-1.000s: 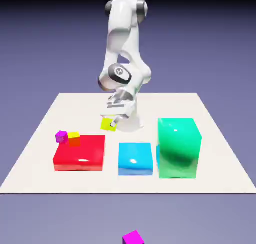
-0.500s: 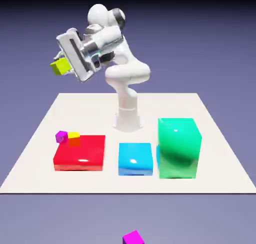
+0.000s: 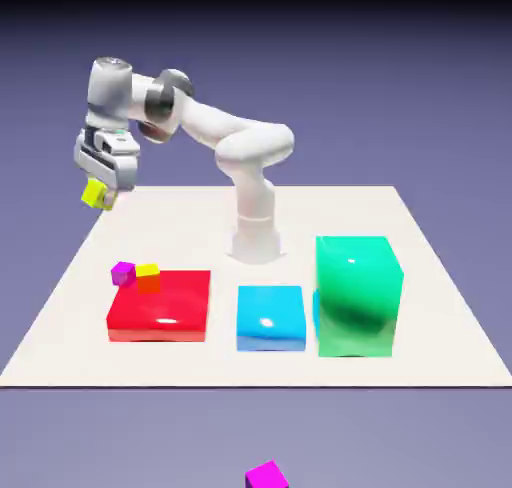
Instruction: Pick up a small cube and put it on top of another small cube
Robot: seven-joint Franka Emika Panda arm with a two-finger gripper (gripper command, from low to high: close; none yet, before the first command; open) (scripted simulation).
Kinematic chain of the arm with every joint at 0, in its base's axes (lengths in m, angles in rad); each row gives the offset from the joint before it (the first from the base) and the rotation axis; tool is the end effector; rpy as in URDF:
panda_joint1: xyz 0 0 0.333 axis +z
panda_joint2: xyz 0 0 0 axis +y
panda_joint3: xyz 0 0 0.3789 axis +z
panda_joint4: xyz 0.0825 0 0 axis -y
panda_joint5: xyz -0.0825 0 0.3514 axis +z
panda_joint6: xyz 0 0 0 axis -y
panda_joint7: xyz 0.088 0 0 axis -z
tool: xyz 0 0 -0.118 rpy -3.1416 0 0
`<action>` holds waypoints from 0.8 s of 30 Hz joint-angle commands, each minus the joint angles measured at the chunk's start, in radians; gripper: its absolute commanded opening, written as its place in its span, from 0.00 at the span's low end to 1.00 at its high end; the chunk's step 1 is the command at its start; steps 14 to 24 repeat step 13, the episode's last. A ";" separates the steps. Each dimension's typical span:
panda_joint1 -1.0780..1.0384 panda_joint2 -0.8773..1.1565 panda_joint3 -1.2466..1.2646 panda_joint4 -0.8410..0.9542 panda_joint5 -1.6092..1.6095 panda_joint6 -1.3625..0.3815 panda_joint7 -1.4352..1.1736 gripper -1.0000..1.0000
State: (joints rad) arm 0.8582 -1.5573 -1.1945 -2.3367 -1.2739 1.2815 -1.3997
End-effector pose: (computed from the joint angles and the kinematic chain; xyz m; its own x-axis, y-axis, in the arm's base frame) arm 0.2342 -0.3744 0.3594 0.0738 0.9972 0.0137 0.9967 -0.0733 -0.0337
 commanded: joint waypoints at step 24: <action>0.042 -0.168 -0.228 -0.012 0.003 -0.105 0.121 1.00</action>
